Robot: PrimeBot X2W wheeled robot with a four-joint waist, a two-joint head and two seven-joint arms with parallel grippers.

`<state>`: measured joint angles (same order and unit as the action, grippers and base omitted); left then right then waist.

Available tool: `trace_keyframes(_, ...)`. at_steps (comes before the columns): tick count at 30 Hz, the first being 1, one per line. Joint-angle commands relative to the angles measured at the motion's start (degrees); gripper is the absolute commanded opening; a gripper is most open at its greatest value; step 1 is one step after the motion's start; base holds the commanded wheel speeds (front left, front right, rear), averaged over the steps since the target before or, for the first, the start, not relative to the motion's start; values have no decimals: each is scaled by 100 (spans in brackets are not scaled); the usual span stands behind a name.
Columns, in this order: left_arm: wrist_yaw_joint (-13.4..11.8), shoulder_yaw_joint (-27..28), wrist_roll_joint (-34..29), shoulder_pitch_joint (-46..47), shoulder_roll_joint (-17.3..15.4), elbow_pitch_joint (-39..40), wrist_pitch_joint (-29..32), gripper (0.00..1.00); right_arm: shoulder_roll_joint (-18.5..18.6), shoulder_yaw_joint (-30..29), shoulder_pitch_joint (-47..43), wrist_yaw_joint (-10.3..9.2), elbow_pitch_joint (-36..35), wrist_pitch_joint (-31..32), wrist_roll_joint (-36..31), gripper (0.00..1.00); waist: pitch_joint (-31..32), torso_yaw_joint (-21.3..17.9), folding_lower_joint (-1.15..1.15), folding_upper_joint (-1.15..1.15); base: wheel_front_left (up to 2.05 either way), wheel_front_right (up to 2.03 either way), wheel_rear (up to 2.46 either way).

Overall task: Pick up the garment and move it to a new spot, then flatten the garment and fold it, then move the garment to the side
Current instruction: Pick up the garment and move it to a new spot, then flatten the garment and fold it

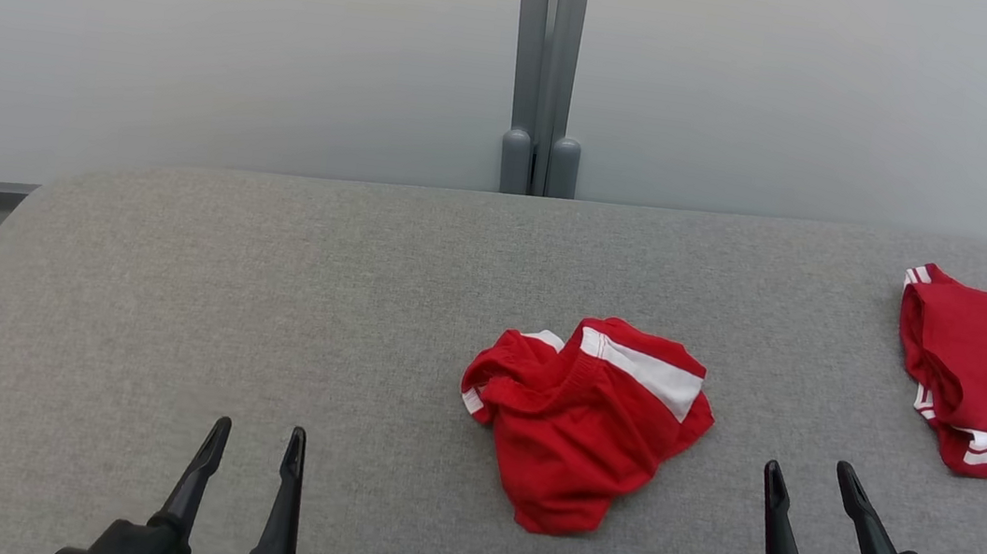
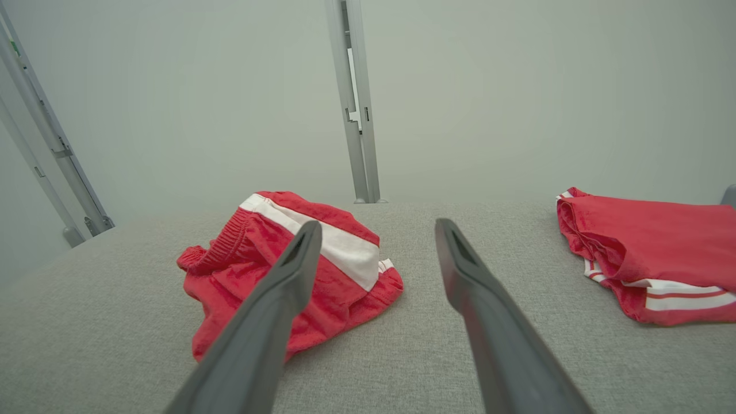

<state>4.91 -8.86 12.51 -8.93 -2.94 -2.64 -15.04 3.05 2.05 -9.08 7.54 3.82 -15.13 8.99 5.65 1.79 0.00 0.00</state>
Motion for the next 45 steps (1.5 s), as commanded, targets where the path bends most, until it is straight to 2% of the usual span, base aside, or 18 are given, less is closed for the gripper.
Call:
trace_keyframes(1,26,-16,-74,-16,3,-37,-17,100,-2,4,-12,-12,19,-1,24,100,-1,0,0,0,0,0,0)
trace_keyframes(45,68,-190,-167,122,3,-184,-18,100,-15,123,2,-12,82,-1,75,100,-33,-65,0,0,0,0,0)
